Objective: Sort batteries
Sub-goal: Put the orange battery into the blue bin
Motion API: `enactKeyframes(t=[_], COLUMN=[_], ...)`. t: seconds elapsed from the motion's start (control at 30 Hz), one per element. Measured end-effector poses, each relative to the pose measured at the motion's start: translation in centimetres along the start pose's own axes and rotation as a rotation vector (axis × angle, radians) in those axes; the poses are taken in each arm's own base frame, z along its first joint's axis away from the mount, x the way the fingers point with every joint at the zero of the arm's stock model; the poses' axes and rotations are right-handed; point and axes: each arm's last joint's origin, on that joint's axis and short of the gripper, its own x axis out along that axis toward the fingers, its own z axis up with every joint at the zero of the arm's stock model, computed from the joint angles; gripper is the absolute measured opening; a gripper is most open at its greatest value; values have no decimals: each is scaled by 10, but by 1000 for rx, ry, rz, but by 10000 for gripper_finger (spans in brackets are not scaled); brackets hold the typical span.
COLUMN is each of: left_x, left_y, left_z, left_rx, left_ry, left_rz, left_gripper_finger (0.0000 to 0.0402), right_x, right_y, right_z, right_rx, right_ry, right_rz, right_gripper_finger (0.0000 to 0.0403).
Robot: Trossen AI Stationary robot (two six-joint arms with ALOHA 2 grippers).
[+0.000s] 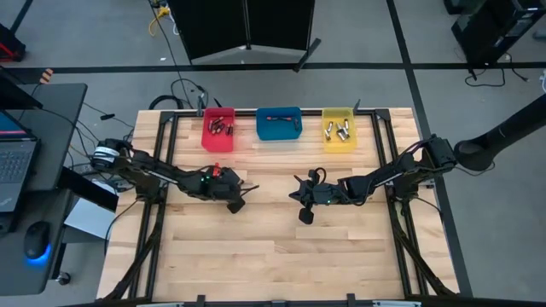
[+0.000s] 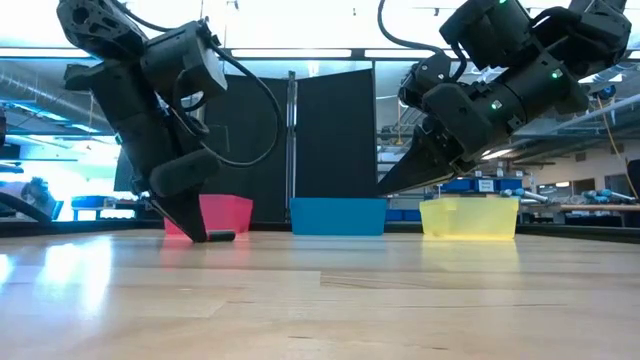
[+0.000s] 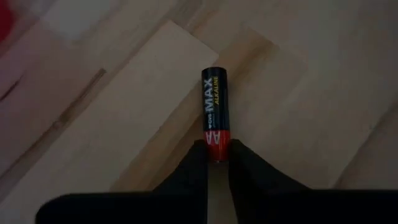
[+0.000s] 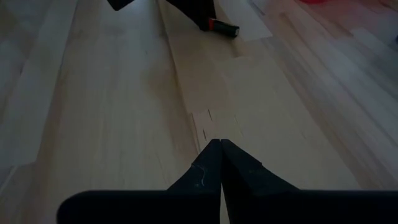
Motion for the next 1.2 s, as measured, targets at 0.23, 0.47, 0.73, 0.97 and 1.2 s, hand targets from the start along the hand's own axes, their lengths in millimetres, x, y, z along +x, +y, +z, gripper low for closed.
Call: enactKeyframes(t=[0.23, 0.47, 0.73, 0.97, 1.2], left_x=[-16, -36, -51, -59, -57], left_y=[2, 3, -12, -20, -17], left_z=[6, 22, 51, 68, 61], left_rx=[57, 190, 367, 338, 296], left_ry=[-11, -58, -244, -464, -622], left_rz=[-82, -209, -410, -628, -736], left_gripper_finger=[42, 42, 42, 42, 42], right_x=[0, 1, 2, -7, -11], right_y=[0, -1, -2, 7, 6], right_z=[0, 0, 17, 42, 51], right_rx=[-15, -12, 33, 54, 86], right_ry=[0, 15, -94, -366, -472], right_rz=[0, 38, 223, 309, 279], right_gripper_finger=[13, 12, 13, 33, 80])
